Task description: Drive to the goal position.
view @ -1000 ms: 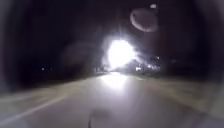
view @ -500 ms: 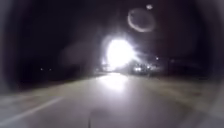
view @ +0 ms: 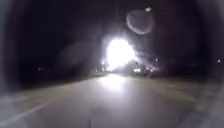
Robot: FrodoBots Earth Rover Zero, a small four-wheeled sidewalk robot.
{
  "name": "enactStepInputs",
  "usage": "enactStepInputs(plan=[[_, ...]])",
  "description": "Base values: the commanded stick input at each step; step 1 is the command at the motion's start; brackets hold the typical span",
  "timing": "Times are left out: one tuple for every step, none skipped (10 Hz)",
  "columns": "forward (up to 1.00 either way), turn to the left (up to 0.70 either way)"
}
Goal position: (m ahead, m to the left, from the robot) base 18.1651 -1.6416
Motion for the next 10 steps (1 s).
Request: enactStepInputs(plan=[[1.0,0.0],[1.0,0.0],[1.0,0.0],[1.0,0.0],[1.0,0.0],[1.0,0.0],[1.0,0.0],[1.0,0.0],[1.0,0.0],[1.0,0.0]])
